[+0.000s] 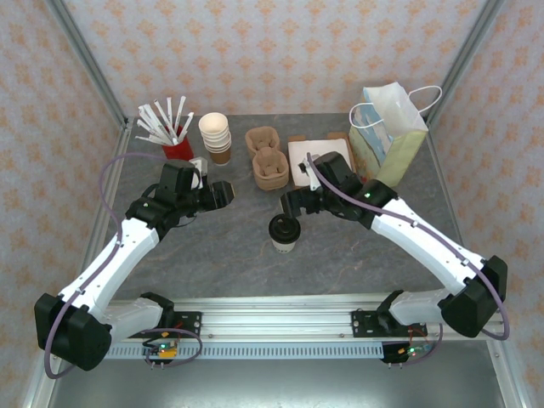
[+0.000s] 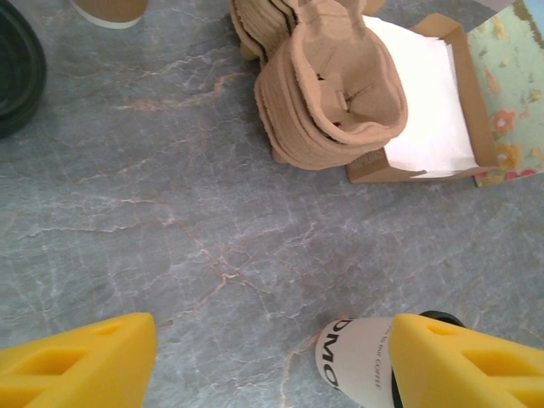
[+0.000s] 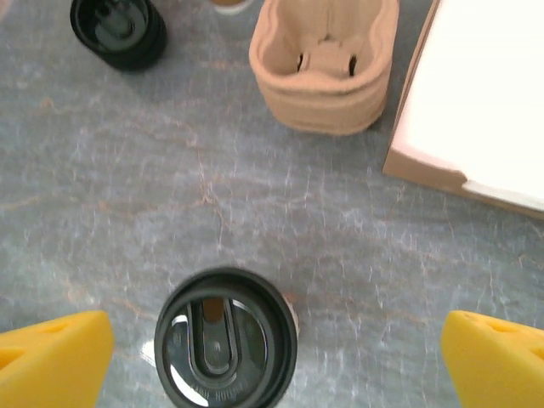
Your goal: Pack the takeout coffee
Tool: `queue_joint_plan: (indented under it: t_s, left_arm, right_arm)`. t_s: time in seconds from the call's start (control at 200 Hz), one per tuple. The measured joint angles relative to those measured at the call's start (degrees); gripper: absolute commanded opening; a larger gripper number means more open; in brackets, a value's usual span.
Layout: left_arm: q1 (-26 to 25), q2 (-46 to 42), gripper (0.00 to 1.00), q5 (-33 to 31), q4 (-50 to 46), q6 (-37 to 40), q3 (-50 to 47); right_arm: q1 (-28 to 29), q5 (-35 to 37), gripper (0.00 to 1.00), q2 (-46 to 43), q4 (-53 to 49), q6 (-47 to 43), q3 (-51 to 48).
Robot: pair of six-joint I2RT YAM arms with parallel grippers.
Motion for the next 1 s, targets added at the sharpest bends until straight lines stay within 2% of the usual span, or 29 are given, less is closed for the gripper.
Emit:
queue_joint_plan:
  t_s: [0.225,0.385,0.455,0.55,0.736,0.831,1.001]
  left_arm:
    - [0.0,-0.55,0.73,-5.81,-1.33,0.92,2.51]
    - [0.0,-1.64,0.73,-10.91,-1.81,1.16,3.45]
    - [0.0,-2.1,0.73,-12.55,-1.92,1.49,3.96]
    - [0.0,-2.27,0.73,-13.22,-1.95,1.55,4.7]
    - [0.0,-1.84,0.73,-13.11,-2.03,1.51,4.83]
    - [0.0,-1.64,0.73,-12.81,-2.03,1.49,4.81]
    - [0.0,-1.64,0.73,-12.59,-2.01,1.46,4.79]
  right_arm:
    - [0.26,-0.22,0.99,0.72,8.15,3.98,-1.22]
    - [0.63,3.04,0.99,1.62,7.3,3.85,-1.2]
    - [0.63,2.36,0.98,1.53,6.51,2.4,-1.22]
    - [1.55,-0.13,0.93,1.55,2.95,-0.17,-1.2]
    - [7.32,-2.47,0.92,2.23,-8.85,-6.32,-1.07]
    - [7.65,-3.45,0.85,4.57,-13.97,-10.49,0.55]
    - [7.54,-4.17,0.87,7.48,-16.83,-22.88,1.81]
